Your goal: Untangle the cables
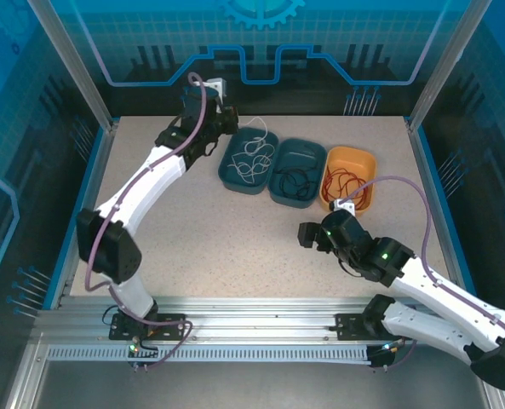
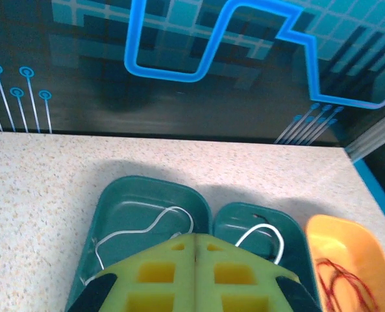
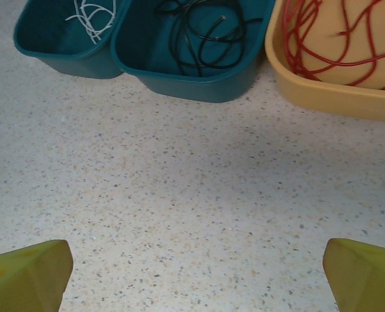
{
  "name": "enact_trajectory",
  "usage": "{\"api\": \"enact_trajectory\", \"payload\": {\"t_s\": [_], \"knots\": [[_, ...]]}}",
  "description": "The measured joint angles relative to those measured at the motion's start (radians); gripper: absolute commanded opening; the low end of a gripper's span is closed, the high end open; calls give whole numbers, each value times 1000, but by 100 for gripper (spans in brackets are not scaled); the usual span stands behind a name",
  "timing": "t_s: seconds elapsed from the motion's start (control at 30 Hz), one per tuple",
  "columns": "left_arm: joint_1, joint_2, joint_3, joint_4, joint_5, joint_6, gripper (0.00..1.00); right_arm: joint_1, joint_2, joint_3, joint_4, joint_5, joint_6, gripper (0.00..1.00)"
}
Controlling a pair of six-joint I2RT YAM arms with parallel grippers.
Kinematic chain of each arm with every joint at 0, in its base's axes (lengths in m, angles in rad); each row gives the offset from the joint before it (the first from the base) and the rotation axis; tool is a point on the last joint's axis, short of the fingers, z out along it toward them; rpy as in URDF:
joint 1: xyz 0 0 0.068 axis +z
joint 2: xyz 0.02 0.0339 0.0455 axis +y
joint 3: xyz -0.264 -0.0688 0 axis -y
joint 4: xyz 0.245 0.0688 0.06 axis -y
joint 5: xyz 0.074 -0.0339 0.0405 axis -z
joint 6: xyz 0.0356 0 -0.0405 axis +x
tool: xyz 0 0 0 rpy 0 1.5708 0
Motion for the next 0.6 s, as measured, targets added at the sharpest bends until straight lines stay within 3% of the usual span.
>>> {"api": "enact_trajectory", "payload": {"t_s": [0.27, 0.6], "knots": [[35, 237, 151, 2, -6, 29, 0, 0, 8, 0, -37, 16, 15, 100], [37, 311, 191, -3, -10, 29, 3, -1, 43, 0, -38, 21, 21, 100]]}}
